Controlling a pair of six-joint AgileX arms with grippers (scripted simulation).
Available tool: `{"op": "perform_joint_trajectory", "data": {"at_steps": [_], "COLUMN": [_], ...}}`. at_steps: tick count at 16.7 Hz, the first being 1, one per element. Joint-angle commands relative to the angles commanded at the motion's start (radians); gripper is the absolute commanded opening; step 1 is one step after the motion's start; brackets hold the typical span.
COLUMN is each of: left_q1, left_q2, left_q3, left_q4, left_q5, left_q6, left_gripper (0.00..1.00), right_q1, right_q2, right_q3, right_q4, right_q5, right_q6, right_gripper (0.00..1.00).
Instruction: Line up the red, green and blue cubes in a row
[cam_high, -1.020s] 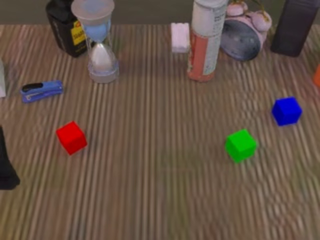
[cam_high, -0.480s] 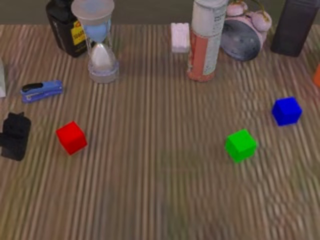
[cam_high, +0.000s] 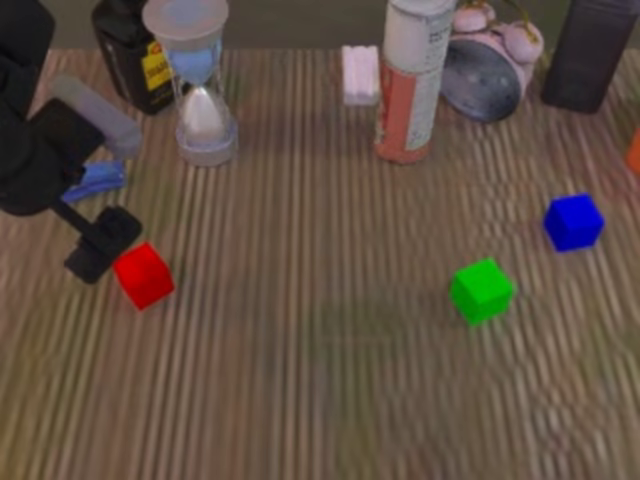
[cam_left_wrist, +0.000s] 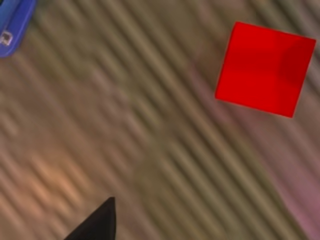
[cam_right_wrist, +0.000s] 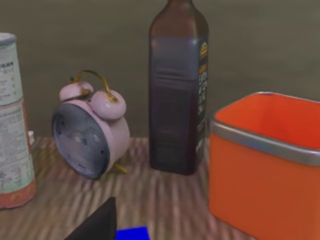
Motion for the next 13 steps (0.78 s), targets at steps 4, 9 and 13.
{"op": "perform_joint_trajectory", "data": {"at_steps": [4, 9, 13], "left_q1": [-0.031, -0.049, -0.049], "left_q2": [0.273, 0.432, 0.434], "left_q3": [0.218, 0.355, 0.357], "left_q4": [-0.141, -0.217, -0.219], "left_q5": [0.000, 0.001, 0.001], "left_q6": [0.093, 0.148, 0.149], "left_gripper": [1.00, 1.00, 1.00], "right_q1": [0.000, 0.000, 0.000], "right_q2": [0.000, 0.000, 0.000], "right_q3": [0.000, 0.000, 0.000], "right_q4": [0.000, 0.000, 0.000], "right_q5": [0.000, 0.000, 0.000], "right_q6": [0.000, 0.000, 0.000], "right_gripper": [1.00, 1.00, 1.00]}}
